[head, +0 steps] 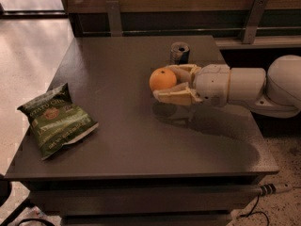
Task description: Move orange near green jalapeno chip bag
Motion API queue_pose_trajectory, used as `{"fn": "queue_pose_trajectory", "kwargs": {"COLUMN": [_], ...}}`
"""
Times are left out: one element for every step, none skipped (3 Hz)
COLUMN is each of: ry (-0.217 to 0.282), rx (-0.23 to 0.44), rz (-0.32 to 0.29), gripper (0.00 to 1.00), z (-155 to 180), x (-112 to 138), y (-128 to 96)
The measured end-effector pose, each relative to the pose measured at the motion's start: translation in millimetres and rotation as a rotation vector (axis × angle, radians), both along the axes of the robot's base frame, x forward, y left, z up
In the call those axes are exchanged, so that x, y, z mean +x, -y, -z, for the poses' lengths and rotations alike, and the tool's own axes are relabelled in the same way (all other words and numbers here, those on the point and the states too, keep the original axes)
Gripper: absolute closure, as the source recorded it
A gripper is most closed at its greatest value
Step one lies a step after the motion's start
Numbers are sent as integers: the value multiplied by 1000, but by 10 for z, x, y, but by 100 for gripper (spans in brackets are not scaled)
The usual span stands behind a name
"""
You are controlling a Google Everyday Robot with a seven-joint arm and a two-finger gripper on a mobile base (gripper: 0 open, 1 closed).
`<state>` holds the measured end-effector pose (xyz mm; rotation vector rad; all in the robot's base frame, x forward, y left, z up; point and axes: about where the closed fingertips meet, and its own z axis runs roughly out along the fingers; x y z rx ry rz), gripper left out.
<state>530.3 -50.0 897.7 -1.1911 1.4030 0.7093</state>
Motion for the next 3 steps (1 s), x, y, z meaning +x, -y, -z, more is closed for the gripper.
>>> {"fn": "queue_pose_trajectory", "kwargs": {"ry": [-43, -73, -73], "rx": [12, 13, 13], "rz": [-109, -198, -199], "gripper": [100, 100, 100], "z": [192, 371, 372], "x": [-59, -54, -52], "y": [-380, -728, -736]}}
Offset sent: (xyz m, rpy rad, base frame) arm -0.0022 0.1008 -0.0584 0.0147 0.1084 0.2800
